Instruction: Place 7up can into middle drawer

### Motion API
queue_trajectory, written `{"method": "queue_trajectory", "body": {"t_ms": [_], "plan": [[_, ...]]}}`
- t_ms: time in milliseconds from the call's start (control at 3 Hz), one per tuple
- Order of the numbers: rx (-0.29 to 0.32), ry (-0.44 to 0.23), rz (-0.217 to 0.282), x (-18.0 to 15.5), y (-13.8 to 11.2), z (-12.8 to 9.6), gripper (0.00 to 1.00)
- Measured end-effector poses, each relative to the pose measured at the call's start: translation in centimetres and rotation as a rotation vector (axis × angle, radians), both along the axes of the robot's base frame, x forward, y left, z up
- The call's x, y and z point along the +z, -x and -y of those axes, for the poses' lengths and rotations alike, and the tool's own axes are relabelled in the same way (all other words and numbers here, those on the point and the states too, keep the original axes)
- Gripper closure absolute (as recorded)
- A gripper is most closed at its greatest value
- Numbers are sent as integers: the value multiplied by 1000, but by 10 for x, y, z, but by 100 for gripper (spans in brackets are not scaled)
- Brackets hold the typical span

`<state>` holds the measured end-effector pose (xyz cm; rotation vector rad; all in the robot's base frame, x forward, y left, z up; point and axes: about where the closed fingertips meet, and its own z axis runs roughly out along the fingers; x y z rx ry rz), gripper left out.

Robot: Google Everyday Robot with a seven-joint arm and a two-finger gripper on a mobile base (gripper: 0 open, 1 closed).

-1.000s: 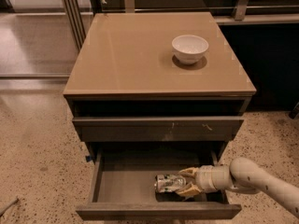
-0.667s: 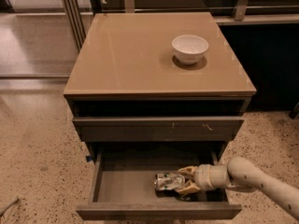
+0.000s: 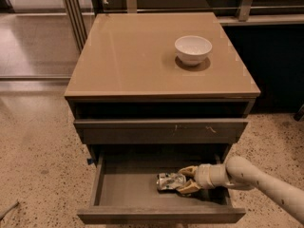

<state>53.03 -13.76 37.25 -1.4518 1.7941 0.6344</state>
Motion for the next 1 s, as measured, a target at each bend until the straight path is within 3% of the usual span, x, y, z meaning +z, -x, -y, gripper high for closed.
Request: {"method": "queue_trajectory", "body": {"t_ms": [333,1000], "plan": [[0,0,0,0,0,0,81],[0,0,0,0,0,0,35]]}}
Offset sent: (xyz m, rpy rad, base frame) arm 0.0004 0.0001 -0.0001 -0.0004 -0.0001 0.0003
